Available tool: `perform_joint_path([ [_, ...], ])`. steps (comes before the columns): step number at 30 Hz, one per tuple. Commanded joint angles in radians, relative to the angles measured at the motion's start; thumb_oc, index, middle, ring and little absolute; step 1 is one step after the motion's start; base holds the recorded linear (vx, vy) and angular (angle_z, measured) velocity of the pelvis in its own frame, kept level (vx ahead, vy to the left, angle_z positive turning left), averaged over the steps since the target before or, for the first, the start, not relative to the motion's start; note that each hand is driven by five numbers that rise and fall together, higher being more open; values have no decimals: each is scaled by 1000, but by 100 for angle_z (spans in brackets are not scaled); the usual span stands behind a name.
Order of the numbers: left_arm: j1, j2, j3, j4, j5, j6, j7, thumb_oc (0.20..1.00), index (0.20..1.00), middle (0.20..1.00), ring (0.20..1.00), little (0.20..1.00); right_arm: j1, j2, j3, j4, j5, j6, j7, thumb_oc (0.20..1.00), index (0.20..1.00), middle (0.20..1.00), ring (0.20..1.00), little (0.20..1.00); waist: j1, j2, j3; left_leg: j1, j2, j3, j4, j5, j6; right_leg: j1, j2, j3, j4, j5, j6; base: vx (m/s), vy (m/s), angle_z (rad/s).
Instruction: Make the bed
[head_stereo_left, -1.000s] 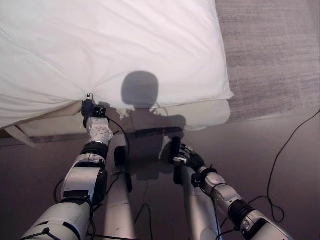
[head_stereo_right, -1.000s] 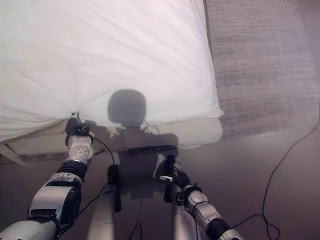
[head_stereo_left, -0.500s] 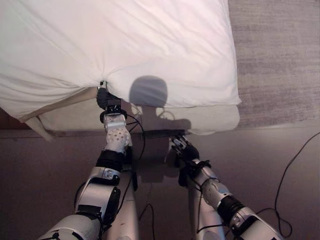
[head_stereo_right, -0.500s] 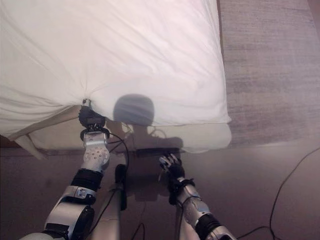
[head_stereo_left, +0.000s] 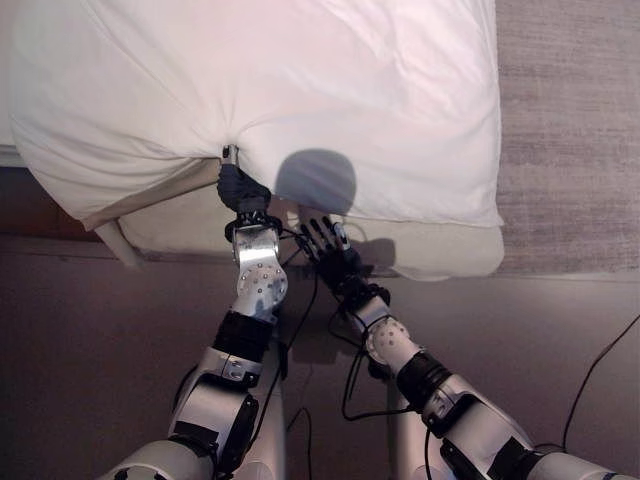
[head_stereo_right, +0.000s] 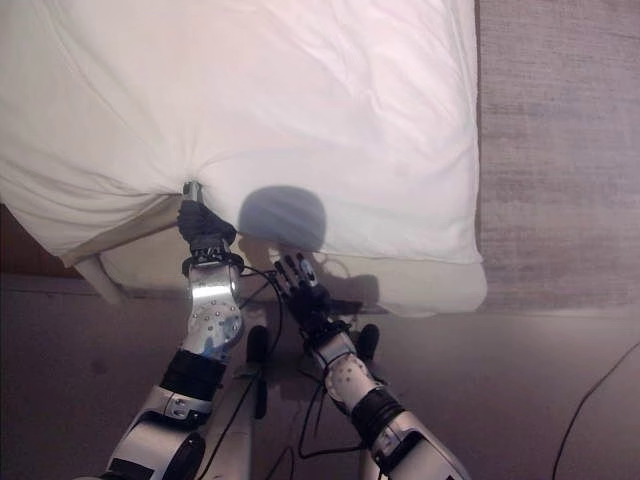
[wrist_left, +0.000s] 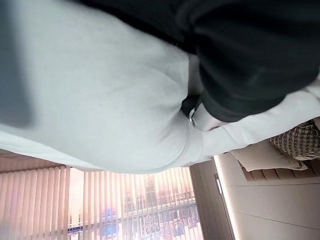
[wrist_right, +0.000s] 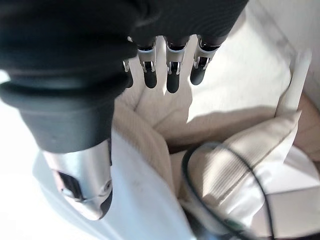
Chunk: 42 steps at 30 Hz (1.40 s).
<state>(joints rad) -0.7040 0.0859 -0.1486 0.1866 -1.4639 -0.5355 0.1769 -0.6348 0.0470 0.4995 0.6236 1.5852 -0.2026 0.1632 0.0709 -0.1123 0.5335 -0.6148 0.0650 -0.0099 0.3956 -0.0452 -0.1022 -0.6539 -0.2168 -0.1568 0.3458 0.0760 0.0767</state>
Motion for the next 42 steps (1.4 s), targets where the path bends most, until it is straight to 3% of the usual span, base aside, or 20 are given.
perform_joint_path([
  [1, -40, -57, -74, -282, 179, -26, -43, 200, 200, 200, 200, 200, 7, 63, -41, -107, 70, -46, -2, 1000, 1000, 1000, 1000, 1000, 14, 110, -30, -2, -100, -11, -147, 86, 75, 29, 34, -25, -22, -49, 45, 35, -6, 11],
  [3, -38, -57, -72, -296, 185, -26, -39, 200, 200, 200, 200, 200, 5, 64, -49, -114, 80, -47, 1, 1000, 1000, 1000, 1000, 1000, 18, 114, -30, 3, -102, -15, -150, 87, 75, 35, 33, -28, -25, -48, 45, 29, -8, 11],
  [12, 12, -16, -32, -362, 278, -51, 32, 200, 200, 200, 200, 200, -49, 7, -185, -263, 95, -166, -7, 1000, 1000, 1000, 1000, 1000, 39, 135, -43, -9, -112, -27, -134, 79, 78, 23, 20, -43, 4, -67, 45, 23, 10, 10],
  [18, 50, 41, 29, -377, 372, -55, 114, 200, 200, 200, 200, 200, -49, -61, -291, -334, 67, -240, -61, 1000, 1000, 1000, 1000, 1000, 42, 137, -55, -20, -114, -27, -124, 73, 87, 17, 17, -45, 3, -67, 46, 13, 12, 3],
  [24, 72, 80, 86, -389, 432, -56, 181, 200, 200, 200, 200, 200, -53, -104, -407, -328, 44, -320, -175, 1000, 1000, 1000, 1000, 1000, 46, 136, -62, -19, -114, -23, -125, 69, 88, 21, 13, -46, -4, -68, 51, 0, 0, 0],
  [31, 82, 122, 138, -383, 451, -55, 211, 200, 200, 200, 200, 200, -89, -182, -504, -199, 9, -318, -292, 1000, 1000, 1000, 1000, 1000, 51, 128, -77, -16, -110, -21, -130, 69, 86, 24, 9, -51, -6, -67, 55, 5, 1, 0],
  [37, 84, 129, 151, -371, 448, -60, 231, 200, 200, 200, 200, 200, -109, -218, -546, -142, 0, -312, -319, 1000, 1000, 1000, 1000, 1000, 47, 121, -76, -14, -107, -14, -122, 63, 86, 23, 8, -51, -1, -68, 55, 0, 0, 0],
  [38, 83, 131, 153, -367, 448, -59, 232, 200, 200, 200, 200, 200, -110, -223, -546, -141, -2, -310, -317, 840, 840, 840, 840, 840, 47, 119, -75, -14, -105, -12, -120, 62, 87, 24, 7, -51, -1, -67, 55, 0, 0, 0],
  [39, 84, 130, 151, -365, 447, -60, 231, 200, 200, 200, 200, 200, -113, -226, -542, -136, -10, -308, -319, 376, 376, 376, 376, 376, 45, 119, -76, -15, -104, -10, -118, 61, 87, 24, 7, -49, 0, -68, 55, 0, 0, 0],
  [40, 83, 128, 154, -363, 449, -61, 232, 200, 200, 200, 200, 200, -113, -226, -548, -135, -9, -310, -318, 200, 200, 200, 200, 200, 44, 119, -77, -15, -104, -9, -117, 60, 87, 24, 8, -49, -1, -68, 55, 0, 0, 0],
  [42, 81, 128, 159, -357, 448, -63, 233, 200, 200, 200, 200, 200, -113, -230, -554, -140, -8, -312, -312, 200, 200, 200, 200, 200, 42, 118, -78, -15, -103, -6, -115, 59, 87, 23, 8, -47, 0, -68, 55, 0, 0, 0],
])
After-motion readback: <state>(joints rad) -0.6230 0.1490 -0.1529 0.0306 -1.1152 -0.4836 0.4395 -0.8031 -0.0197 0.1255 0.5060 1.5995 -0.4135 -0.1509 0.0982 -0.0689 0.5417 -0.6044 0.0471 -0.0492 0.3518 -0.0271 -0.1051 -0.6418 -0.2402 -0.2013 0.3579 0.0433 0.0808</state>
